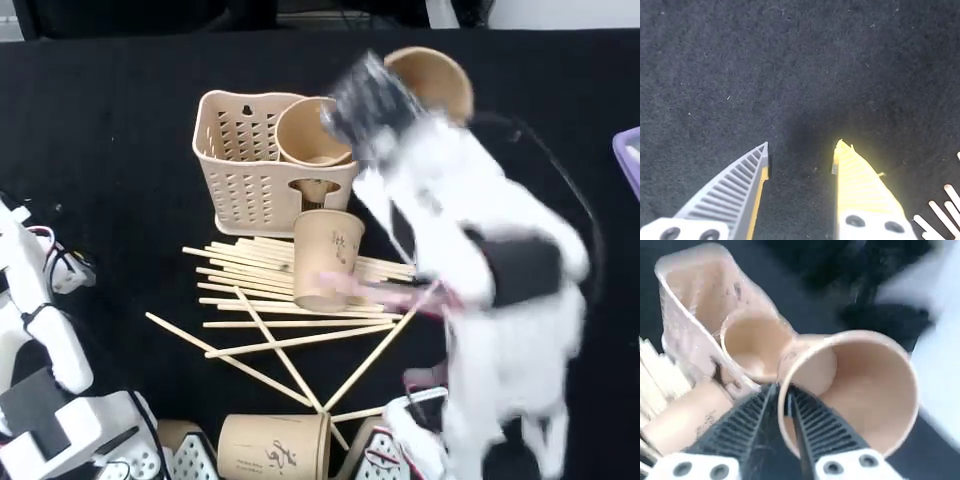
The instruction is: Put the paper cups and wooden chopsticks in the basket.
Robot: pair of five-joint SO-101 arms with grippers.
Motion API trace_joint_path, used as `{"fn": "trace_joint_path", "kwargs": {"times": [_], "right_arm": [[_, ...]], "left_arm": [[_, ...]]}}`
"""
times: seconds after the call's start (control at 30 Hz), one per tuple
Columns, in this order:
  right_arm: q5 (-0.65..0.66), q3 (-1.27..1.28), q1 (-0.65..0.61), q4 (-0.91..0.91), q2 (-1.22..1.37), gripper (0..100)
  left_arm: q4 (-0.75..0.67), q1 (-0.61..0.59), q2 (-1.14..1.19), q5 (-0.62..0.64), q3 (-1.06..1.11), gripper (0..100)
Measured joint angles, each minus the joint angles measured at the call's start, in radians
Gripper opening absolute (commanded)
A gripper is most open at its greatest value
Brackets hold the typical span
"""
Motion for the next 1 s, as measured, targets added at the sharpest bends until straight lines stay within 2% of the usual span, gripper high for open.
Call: {"fn": "trace_joint_path", "kwargs": {"times": [0.37, 0.57, 1.0], "right_arm": [[0.002, -0.532, -0.112, 0.239, 0.331, 1.1], [0.002, -0.563, -0.129, 0.258, 0.497, 1.1], [0.055, -0.559, -0.138, 0.272, 0.532, 1.1]], "left_arm": [[0.000, 0.000, 0.000, 0.000, 0.002, 21], [0.000, 0.000, 0.000, 0.000, 0.002, 21], [0.000, 0.000, 0.000, 0.000, 0.002, 21]]}}
